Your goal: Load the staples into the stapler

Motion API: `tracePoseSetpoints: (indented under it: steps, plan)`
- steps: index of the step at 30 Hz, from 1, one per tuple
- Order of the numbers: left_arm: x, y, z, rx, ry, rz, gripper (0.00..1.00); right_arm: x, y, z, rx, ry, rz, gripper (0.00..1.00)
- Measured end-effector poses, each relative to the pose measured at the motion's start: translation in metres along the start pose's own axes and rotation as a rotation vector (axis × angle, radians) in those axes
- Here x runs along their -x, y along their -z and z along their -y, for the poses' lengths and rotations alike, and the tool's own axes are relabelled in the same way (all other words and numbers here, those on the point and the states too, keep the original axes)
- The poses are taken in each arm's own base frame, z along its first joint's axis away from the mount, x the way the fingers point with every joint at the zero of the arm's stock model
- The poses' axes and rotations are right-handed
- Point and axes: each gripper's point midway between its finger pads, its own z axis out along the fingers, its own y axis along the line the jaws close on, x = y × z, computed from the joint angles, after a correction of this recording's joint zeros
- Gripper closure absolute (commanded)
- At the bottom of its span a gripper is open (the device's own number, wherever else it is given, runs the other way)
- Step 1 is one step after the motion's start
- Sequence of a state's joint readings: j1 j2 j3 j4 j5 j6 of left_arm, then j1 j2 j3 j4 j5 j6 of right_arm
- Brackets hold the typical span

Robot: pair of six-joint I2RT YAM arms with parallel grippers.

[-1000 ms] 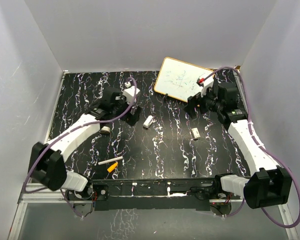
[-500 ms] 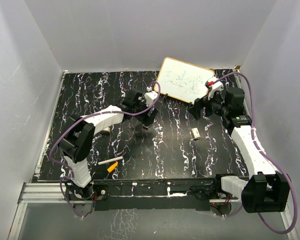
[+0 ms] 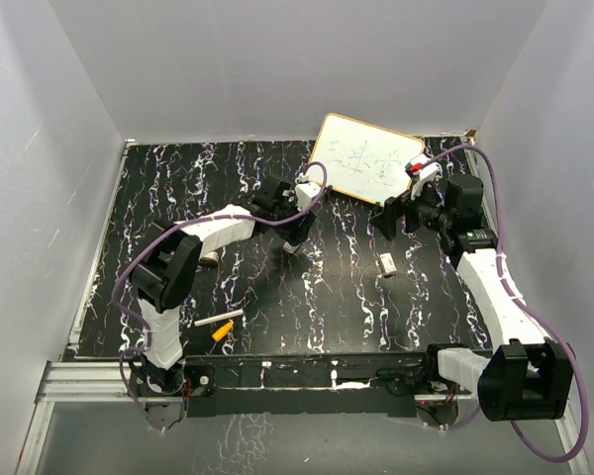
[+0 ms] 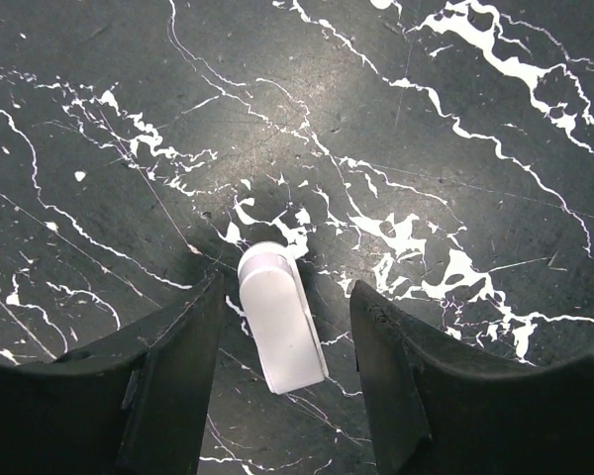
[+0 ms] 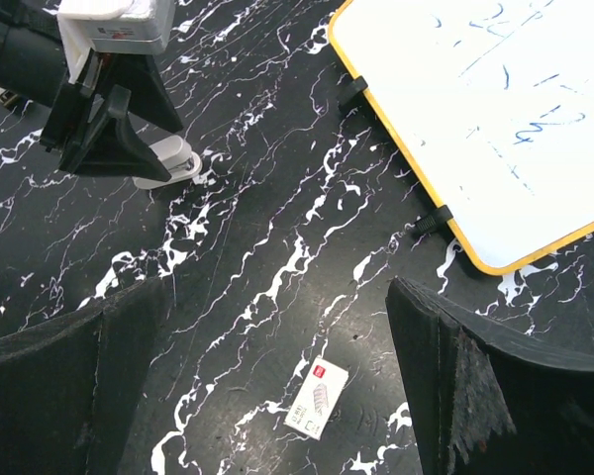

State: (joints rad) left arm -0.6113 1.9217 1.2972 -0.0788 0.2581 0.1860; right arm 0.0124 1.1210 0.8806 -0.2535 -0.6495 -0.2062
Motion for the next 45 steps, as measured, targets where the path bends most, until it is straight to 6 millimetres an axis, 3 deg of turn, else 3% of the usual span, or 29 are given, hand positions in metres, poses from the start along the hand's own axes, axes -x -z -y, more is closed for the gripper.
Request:
tracePoseSetpoints:
  steps: [8,18,23,31,33,37,41,45]
  plan:
    - [-0.014,-0.01,-0.001,-0.005,0.005,-0.043,0.56,-0.003,-0.001,-0.002,0.009,-0.006,-0.002,0.02]
    - [-0.012,-0.01,-0.002,0.002,-0.004,-0.039,0.54,-0.003,-0.001,-0.002,0.013,-0.006,-0.001,0.02]
    - [-0.012,-0.01,-0.003,0.007,-0.008,-0.04,0.66,-0.002,-0.001,-0.003,0.016,-0.006,-0.001,0.02]
    - [-0.01,-0.007,-0.002,-0.011,-0.043,-0.053,0.99,-0.005,-0.002,-0.003,0.022,0.002,0.005,0.01]
    - [-0.007,-0.004,0.001,-0.039,-0.08,-0.047,1.0,-0.011,-0.004,-0.006,0.039,0.006,0.005,0.01]
    - [0.003,0.015,0.016,-0.125,-0.182,-0.02,1.0,-0.019,-0.009,-0.019,0.116,0.015,0.008,0.03]
    - [0.032,0.058,0.04,-0.224,-0.299,0.075,1.0,-0.017,-0.029,-0.042,0.259,0.052,0.042,0.06]
    - [0.07,0.103,0.062,-0.301,-0.383,0.189,1.0,-0.031,-0.052,-0.079,0.446,0.081,0.049,0.09]
